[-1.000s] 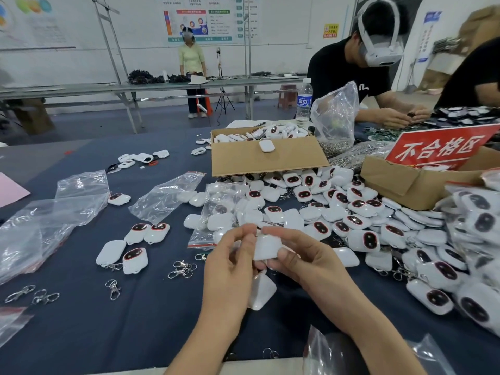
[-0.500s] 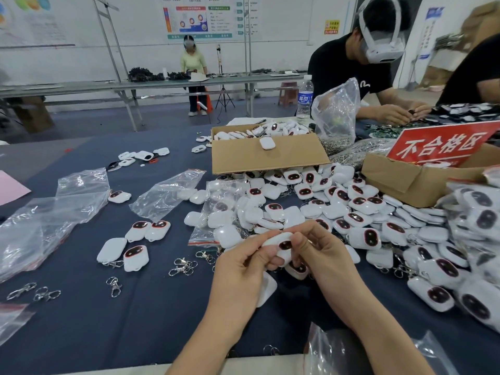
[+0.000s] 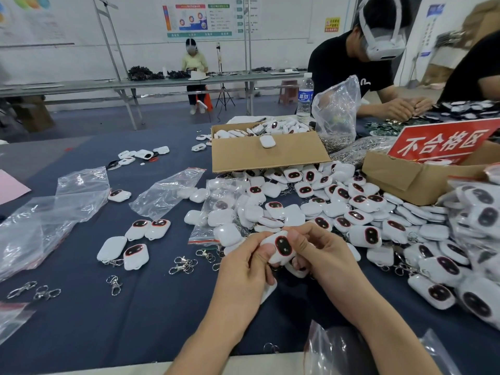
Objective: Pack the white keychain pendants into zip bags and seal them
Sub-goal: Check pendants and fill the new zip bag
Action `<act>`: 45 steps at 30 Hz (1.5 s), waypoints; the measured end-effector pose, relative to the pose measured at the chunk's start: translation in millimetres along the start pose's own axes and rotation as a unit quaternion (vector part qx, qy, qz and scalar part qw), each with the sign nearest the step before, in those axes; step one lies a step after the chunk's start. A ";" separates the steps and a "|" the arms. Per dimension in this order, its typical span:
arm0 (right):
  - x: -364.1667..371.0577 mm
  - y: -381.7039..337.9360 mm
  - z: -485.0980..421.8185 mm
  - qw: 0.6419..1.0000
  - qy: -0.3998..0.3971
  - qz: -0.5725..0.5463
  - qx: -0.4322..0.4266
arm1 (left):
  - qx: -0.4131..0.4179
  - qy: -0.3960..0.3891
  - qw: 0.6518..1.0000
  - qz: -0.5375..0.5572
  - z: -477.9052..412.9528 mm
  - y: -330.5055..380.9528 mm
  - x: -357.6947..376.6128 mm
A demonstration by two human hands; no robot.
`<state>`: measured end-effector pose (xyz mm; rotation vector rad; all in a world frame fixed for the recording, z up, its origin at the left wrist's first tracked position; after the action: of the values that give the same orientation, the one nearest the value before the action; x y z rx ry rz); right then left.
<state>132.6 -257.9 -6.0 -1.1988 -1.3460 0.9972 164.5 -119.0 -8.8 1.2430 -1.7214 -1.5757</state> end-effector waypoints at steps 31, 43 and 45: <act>10.0 -4.5 39.2 0.903 -0.033 0.427 0.022 | -0.237 -0.441 0.861 -0.090 50.1 37.0 27.4; -12.0 -2.8 32.7 0.922 0.037 0.381 0.055 | -0.209 -0.452 0.856 -0.137 46.5 39.9 43.3; -11.5 -2.9 32.6 0.931 0.032 0.361 0.048 | -0.203 -0.437 0.865 -0.143 42.3 41.3 38.0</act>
<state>99.6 -268.1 -9.1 -1.6795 -0.7821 1.4960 99.5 -133.7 13.4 0.5906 -1.5310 -2.8014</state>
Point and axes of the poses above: each hand's wrist, its own z-axis away from the middle knuckle, its own x-axis out of the palm, y = z × x, the point moved 10 cm from there along -z, towards the middle knuckle, and after that the axes turned 10 degrees about -y, right-handed, at the moved point
